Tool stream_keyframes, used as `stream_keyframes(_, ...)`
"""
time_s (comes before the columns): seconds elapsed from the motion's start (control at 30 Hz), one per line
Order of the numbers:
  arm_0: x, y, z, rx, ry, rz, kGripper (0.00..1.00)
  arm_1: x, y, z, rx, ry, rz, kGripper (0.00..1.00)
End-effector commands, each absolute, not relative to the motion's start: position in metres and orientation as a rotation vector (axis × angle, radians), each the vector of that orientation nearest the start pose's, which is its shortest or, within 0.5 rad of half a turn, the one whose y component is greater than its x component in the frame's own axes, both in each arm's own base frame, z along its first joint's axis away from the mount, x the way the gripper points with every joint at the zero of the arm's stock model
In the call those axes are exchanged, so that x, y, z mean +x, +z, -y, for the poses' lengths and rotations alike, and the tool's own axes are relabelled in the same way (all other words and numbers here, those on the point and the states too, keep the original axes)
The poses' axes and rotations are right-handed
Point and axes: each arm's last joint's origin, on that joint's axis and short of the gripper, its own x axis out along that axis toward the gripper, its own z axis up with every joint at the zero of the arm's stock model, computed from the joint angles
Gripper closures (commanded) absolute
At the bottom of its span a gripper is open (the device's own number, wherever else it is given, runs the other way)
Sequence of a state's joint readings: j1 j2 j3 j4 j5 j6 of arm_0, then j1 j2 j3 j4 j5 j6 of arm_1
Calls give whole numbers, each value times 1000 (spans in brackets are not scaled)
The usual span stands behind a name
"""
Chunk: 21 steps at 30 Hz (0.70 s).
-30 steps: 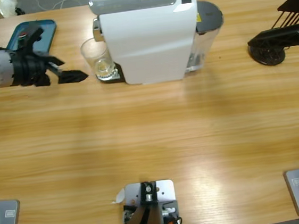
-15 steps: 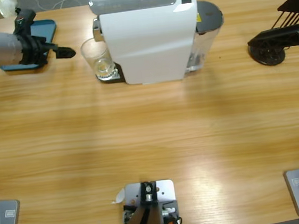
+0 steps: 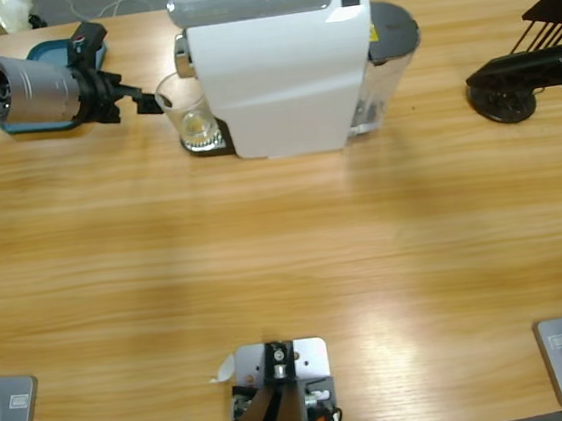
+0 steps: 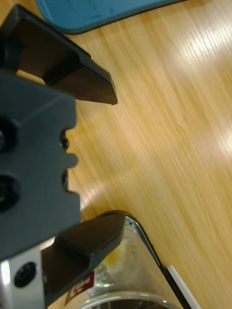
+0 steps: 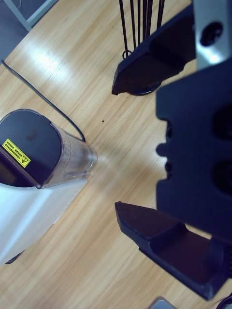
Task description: Pour coffee
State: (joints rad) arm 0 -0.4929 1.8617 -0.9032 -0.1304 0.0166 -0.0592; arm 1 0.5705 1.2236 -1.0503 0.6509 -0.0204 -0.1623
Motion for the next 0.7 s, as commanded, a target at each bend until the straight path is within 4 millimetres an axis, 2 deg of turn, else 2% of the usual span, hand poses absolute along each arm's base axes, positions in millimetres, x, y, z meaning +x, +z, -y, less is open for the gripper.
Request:
stream_keyframes(0.03, 316, 189, 180, 166, -455, -869, 27, 154, 359, -98, -418, 577, -763, 0)
stream_keyframes(0.2, 316, 192, 178, 172, -447, -882, 27, 154, 360, -98, -421, 580, -760, 0)
stream_keyframes(0.3, 304, 202, 150, 174, -366, -888, 27, 158, 363, -100, -428, 583, -760, 0)
stream_keyframes(0.4, 283, 224, 119, 165, -306, -866, 23, 178, 365, -114, -439, 596, -811, 0)
stream_keyframes(0.47, 266, 245, 106, 173, -290, -847, 23, 189, 371, -122, -431, 616, -803, 12)
stream_keyframes(0.5, 257, 257, 101, 179, -290, -835, 21, 195, 376, -127, -434, 623, -792, 148)
stream_keyframes(0.53, 248, 268, 98, 185, -294, -829, 18, 202, 380, -131, -445, 632, -785, 463)
stream_keyframes(0.57, 238, 279, 94, 195, -300, -830, 18, 208, 382, -135, -459, 644, -786, 823)
stream_keyframes(0.6, 230, 286, 91, 203, -309, -827, 18, 213, 386, -139, -469, 647, -778, 1000)
stream_keyframes(0.7, 210, 304, 88, 207, -342, -799, 18, 226, 395, -145, -500, 621, -744, 1000)
